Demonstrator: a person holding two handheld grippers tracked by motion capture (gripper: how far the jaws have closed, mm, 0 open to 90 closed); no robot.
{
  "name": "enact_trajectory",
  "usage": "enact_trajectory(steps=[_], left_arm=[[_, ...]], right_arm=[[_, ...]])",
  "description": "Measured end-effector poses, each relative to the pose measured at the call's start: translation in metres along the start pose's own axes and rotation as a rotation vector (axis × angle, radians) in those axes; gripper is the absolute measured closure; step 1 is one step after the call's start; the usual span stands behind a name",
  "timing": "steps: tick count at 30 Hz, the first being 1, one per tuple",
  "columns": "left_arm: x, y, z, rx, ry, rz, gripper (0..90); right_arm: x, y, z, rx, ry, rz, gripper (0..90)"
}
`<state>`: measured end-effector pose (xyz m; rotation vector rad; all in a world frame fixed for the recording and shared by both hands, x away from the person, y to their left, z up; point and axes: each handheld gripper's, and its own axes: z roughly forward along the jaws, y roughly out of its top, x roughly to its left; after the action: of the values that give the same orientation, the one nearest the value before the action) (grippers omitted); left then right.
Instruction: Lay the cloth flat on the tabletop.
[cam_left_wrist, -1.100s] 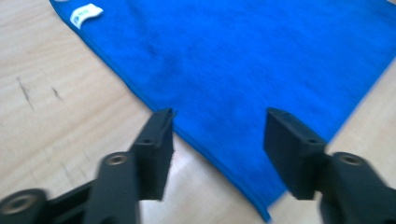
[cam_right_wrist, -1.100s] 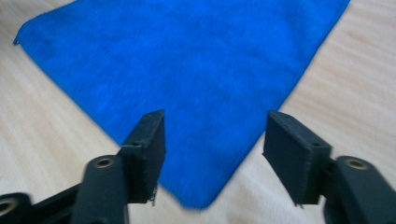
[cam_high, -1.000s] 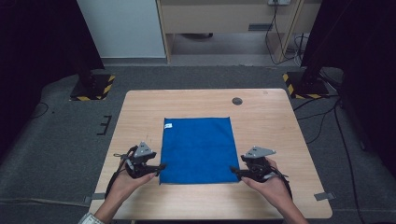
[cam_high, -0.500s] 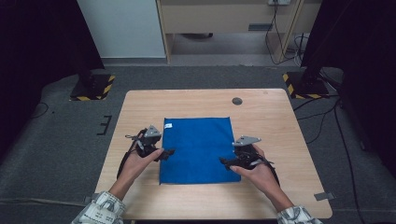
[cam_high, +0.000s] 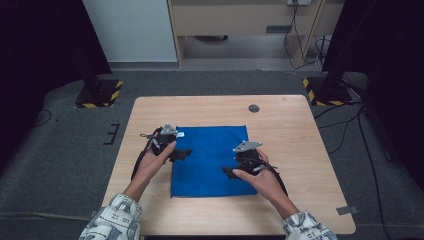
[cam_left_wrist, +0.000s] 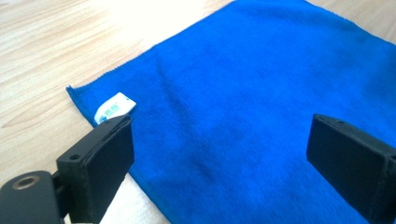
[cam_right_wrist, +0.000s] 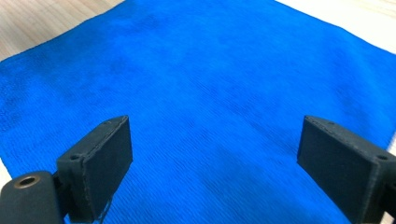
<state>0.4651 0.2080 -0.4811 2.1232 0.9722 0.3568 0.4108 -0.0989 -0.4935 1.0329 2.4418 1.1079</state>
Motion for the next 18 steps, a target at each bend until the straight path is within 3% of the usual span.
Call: enact_trajectory(steps=[18], left_arm=[[0.006,0.025,0.003,-0.012,-0.007,0.018,7.2]], right_arm=[[0.031,0.025,0.02,-0.003,0.051,-0.067,18.3]])
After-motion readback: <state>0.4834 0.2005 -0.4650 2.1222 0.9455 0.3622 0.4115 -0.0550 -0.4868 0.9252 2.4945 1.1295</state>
